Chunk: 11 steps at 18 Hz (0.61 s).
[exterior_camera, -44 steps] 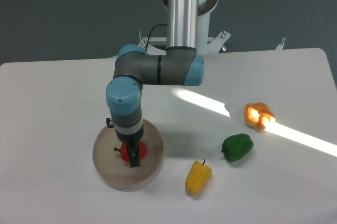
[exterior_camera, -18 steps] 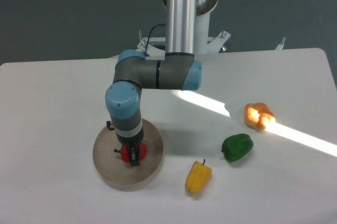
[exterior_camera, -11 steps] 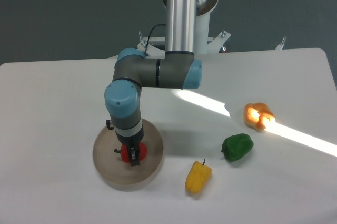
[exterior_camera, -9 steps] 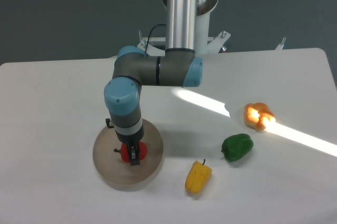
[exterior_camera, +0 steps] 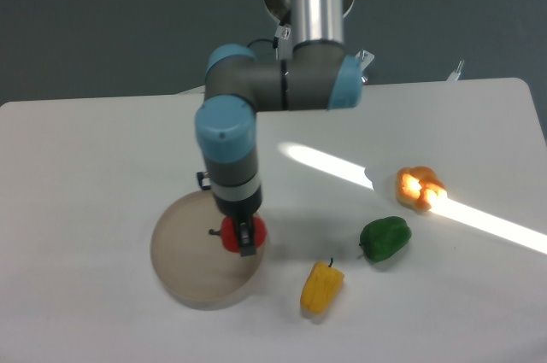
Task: Pick up the red pepper from the plate
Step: 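Lift the red pepper up off the plate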
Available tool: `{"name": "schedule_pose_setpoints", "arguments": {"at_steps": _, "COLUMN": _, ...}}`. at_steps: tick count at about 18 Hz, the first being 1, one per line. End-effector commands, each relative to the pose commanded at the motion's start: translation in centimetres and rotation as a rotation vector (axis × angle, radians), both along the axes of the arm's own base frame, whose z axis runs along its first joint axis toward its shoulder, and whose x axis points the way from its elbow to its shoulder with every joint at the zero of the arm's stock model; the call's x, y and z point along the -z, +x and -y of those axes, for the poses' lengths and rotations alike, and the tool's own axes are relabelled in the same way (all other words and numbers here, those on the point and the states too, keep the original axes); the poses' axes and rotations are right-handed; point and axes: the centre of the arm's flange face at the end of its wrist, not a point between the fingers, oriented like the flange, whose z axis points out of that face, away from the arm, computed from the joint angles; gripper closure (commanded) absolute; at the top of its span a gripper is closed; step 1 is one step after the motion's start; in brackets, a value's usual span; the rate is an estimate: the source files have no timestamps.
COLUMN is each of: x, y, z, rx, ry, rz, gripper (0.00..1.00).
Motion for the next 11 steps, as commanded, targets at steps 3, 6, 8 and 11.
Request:
{"name": "schedule_pose_setpoints", "arguments": {"at_steps": 3, "x": -1.2, "y": -2.3, "z": 1.7, "rx": -0.005, "ry": -0.002, "rz": -0.004, "gripper": 0.3}}
{"name": "schedule_pose_setpoints", "arguments": {"at_steps": 6, "x": -1.8, "y": -3.8, "z": 2.8, "rx": 0.01, "ry": 0.002, "rz": -0.013, "gripper": 0.31}}
{"name": "schedule_pose_setpoints", "arguments": {"at_steps": 8, "x": -1.9, "y": -3.8, "z": 2.9, "rx": 0.012, "ry": 0.003, "rz": -0.015, "gripper": 0.3}}
{"name": "schedule_pose_setpoints", "arguments": {"at_steps": 11, "x": -1.7, "y": -3.8, "z": 2.9, "rx": 0.012, "ry": 0.001, "rz": -0.012, "gripper": 0.3}}
